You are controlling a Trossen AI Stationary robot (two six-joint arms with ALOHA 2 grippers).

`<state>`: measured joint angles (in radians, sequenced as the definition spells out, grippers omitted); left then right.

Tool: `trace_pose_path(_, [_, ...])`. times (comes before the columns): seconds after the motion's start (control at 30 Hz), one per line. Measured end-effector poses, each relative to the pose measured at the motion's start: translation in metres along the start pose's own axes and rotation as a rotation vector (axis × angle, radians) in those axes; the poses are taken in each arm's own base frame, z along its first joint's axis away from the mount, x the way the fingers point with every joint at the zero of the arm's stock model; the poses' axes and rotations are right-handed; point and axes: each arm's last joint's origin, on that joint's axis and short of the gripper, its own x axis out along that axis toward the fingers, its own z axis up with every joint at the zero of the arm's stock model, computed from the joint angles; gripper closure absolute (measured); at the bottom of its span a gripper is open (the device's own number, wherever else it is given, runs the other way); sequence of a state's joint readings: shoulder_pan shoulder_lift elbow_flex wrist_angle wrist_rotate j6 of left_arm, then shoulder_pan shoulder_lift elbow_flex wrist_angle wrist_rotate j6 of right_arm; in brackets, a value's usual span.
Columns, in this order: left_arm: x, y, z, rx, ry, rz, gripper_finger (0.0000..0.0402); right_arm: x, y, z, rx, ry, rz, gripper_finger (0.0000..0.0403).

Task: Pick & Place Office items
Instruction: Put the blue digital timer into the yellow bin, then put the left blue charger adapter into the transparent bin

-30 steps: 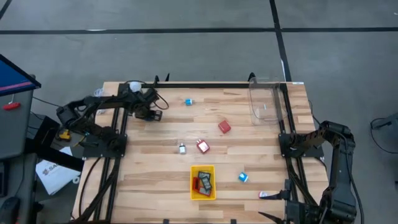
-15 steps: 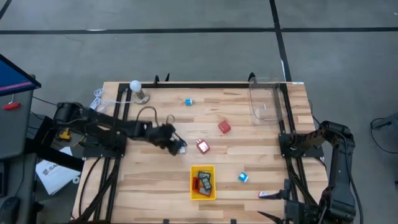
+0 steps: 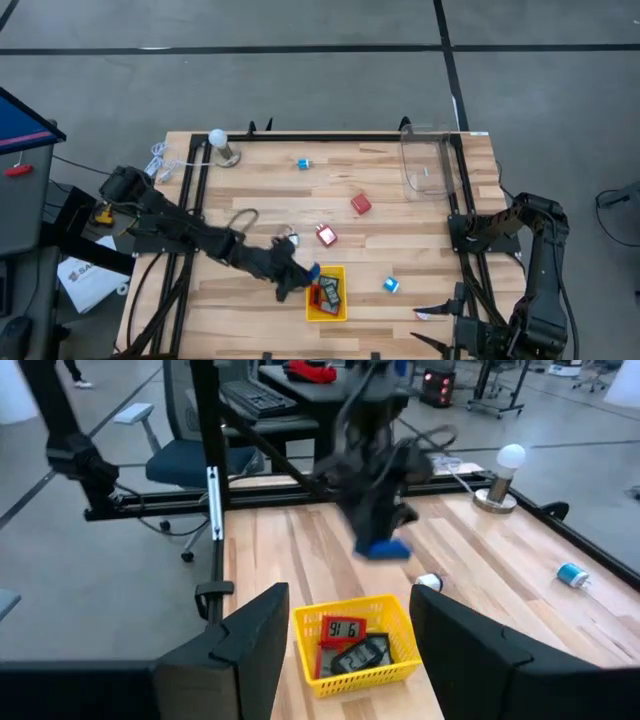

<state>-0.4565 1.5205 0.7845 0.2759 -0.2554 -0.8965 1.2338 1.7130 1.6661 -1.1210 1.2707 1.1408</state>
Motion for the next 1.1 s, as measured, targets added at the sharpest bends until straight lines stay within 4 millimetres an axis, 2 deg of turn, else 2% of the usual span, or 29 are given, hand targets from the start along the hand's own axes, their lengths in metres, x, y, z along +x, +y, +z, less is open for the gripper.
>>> trace_pose_path(0.17, [0.036,-0.002,-0.012,0.064,0.062,0.038,0.0255,0.005,-0.001,0.001,0.003,0.004,-0.011,0.02])
trace_pose_path(0.27, [0.049,0.002,-0.02,0.086,0.097,0.063,0.0255,0.004,-0.001,0.001,0.0,0.006,-0.009,0.02])
trace_pose_path(0.37, [0.053,0.002,-0.023,0.114,0.109,0.061,0.0254,0.004,-0.001,0.001,0.0,0.008,-0.008,0.02])
trace_pose_path(0.5, [0.052,0.002,-0.023,0.165,0.112,0.063,0.0238,0.003,0.0,0.001,-0.001,0.008,-0.005,0.02])
trace_pose_path(0.8, [0.051,0.002,-0.021,0.22,0.081,0.094,0.0162,0.003,0.0,0.001,-0.001,0.008,-0.005,0.02])
trace_pose_path(0.97, [0.045,0.0,-0.014,0.267,0.034,0.129,0.0153,0.003,0.0,0.001,-0.001,0.008,-0.005,0.02])
trace_pose_path(1.1, [0.026,-0.003,-0.003,0.317,-0.007,0.228,0.0159,0.003,0.0,0.001,-0.001,0.008,-0.005,0.02])
